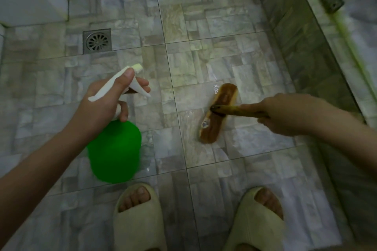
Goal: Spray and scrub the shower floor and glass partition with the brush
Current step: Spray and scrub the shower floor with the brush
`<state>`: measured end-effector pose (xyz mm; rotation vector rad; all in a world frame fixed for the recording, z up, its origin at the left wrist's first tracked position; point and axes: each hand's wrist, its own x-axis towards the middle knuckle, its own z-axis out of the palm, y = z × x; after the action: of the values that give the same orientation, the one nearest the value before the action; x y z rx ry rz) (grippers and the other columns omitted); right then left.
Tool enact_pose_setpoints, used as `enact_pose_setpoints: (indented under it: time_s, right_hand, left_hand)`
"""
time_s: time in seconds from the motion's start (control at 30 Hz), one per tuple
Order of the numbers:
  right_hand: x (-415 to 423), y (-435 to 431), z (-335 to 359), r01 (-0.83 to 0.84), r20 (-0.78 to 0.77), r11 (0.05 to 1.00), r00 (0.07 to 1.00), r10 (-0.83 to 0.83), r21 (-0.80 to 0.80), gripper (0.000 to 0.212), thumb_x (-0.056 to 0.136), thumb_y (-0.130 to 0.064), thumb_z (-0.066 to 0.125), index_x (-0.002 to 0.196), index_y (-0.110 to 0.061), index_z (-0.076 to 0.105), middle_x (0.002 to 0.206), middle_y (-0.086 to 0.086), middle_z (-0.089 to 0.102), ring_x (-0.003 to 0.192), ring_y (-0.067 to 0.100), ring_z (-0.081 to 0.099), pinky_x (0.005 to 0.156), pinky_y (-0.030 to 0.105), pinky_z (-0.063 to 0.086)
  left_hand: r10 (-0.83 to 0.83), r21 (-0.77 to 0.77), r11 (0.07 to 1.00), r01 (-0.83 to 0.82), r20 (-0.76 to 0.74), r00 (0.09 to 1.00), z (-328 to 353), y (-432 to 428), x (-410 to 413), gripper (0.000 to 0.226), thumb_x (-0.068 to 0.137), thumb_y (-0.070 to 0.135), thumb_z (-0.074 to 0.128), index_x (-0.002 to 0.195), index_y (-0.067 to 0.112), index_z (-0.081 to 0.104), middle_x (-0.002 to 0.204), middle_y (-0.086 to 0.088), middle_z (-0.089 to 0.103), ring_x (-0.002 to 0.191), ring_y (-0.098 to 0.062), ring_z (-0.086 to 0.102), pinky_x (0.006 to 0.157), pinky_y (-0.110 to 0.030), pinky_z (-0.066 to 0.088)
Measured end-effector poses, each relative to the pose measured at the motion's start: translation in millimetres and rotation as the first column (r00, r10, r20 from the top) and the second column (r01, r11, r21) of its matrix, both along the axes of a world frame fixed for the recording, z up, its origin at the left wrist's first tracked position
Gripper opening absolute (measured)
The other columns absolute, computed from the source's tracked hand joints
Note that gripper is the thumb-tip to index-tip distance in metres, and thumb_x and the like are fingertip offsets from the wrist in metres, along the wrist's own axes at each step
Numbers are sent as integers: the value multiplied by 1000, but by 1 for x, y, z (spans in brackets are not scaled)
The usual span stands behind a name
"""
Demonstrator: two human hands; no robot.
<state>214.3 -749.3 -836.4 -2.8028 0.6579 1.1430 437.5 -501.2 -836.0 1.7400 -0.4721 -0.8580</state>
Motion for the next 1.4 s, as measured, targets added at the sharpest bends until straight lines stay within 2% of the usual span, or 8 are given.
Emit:
enact_pose_setpoints:
  time_s: [0.2, 0.33, 0.4, 0.57, 0.73, 0.97, 1.17, 1.4]
  right_hand:
    - [73, 36, -44, 0, 288, 993, 957, -35, 121, 55, 101, -30, 39, 145, -53, 17, 101, 3, 59, 76, 20, 54, 67, 34, 46]
    - [57, 5, -2, 64, 21, 989, 998, -67, 137, 50, 100, -28, 43, 144, -49, 29, 79, -8, 47, 66, 10, 49, 71, 30, 47]
    - [62, 13, 4, 96, 26, 994, 995, -98, 59, 49, 99, -28, 44, 143, -46, 33, 78, -7, 47, 68, 12, 50, 66, 29, 44]
    - [140, 50, -51, 15, 303, 983, 950, -71, 183, 53, 100, -29, 42, 147, -47, 24, 118, 2, 59, 92, 25, 56, 73, 37, 44]
    - [123, 14, -10, 5, 79, 983, 997, -20, 181, 51, 99, -29, 45, 142, -53, 30, 89, -3, 58, 79, 16, 59, 71, 31, 47]
    - [187, 52, -61, -36, 342, 974, 939, -44, 224, 55, 100, -27, 41, 145, -53, 22, 109, 2, 61, 81, 22, 55, 66, 32, 42]
    - [111, 1, 2, 128, -13, 975, 992, -128, 179, 50, 97, -31, 48, 140, -53, 33, 97, -5, 57, 82, 13, 56, 84, 35, 49]
    - [141, 0, -51, 91, 273, 968, 949, -155, 234, 55, 98, -33, 46, 142, -58, 24, 86, -6, 58, 73, 14, 59, 66, 31, 49]
  left_hand:
    - [-3, -19, 1000, 3, -9, 1000, 0, 7, -6, 31, 92, 61, 53, 84, 43, 77, 107, 0, 78, 44, -10, 53, 40, -21, 41]
    - [58, -31, 998, -59, -21, 998, 4, 16, -1, 24, 95, 55, 55, 102, 38, 71, 105, -2, 77, 42, -5, 54, 39, -20, 40]
    - [96, -45, 994, -97, -24, 995, 8, 19, 1, 26, 96, 55, 54, 91, 41, 76, 104, 0, 77, 44, -2, 57, 38, -19, 40]
    - [133, -64, 989, -132, 4, 991, 12, 23, 8, 36, 96, 55, 50, 71, 53, 76, 97, 9, 78, 40, -4, 53, 39, -20, 40]
    - [181, -84, 980, -179, 18, 983, 12, 29, 20, 26, 91, 53, 48, 97, 43, 71, 104, 2, 77, 40, -4, 53, 39, -20, 41]
    - [165, -20, 986, -164, 71, 984, 9, 27, 32, 32, 95, 56, 47, 80, 55, 75, 107, 17, 76, 37, -11, 49, 45, -20, 42]
    - [160, -27, 987, -159, 42, 986, 8, 24, 39, 27, 91, 57, 46, 85, 61, 72, 107, 16, 76, 37, -11, 47, 42, -20, 42]
    - [131, -18, 991, -130, 68, 989, -1, 17, 44, 27, 96, 54, 44, 97, 53, 71, 107, 13, 77, 38, -12, 46, 44, -21, 42]
